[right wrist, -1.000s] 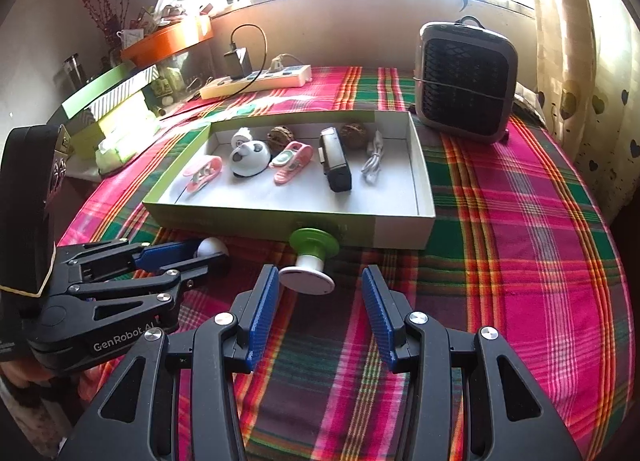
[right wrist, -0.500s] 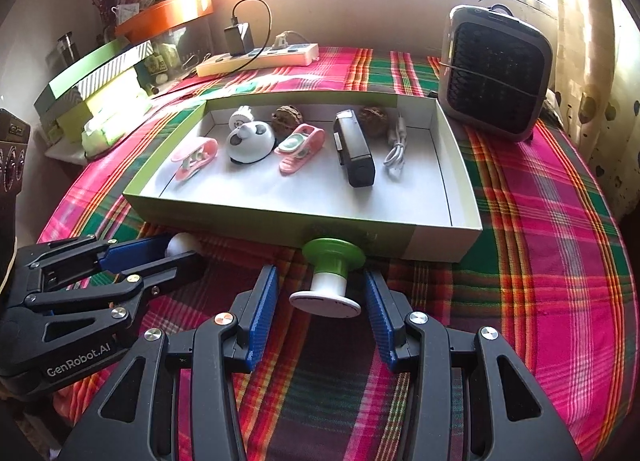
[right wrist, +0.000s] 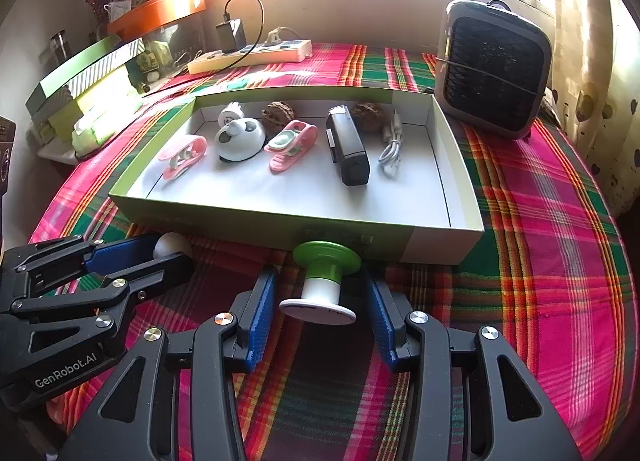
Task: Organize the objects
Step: 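Lift the white knob and spool off the tablecloth with both grippers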
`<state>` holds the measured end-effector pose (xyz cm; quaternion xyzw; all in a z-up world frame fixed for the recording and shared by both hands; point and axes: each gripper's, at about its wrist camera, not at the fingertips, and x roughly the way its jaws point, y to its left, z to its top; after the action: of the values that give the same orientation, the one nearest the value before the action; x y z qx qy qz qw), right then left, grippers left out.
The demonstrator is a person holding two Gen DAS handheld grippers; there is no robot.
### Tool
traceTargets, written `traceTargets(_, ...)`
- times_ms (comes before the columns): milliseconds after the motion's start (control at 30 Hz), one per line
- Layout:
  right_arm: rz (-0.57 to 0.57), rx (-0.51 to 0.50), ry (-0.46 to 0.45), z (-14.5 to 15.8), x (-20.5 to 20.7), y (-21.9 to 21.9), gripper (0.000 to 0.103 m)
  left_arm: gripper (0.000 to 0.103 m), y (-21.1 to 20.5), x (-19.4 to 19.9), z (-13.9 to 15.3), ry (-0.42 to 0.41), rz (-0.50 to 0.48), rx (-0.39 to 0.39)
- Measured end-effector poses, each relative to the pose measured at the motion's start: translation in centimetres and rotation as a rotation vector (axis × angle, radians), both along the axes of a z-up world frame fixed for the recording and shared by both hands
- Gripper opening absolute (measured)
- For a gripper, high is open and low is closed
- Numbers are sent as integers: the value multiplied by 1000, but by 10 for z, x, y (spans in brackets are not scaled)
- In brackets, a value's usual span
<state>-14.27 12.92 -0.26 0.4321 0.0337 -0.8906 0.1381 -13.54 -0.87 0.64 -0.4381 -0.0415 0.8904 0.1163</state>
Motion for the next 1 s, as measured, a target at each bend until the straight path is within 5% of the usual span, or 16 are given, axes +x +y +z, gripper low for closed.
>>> traceTargets(233, -9, -4, 5, 0, 0, 2, 45, 30, 2, 0, 0, 6, -1, -9)
traceTargets(400, -31, -2, 8, 0, 0, 5, 35, 30, 2, 0, 0, 6, -1, -8)
traceTargets(1000, -32, -8, 7, 0, -1, 6, 35, 30, 2, 0, 0, 7, 0, -7)
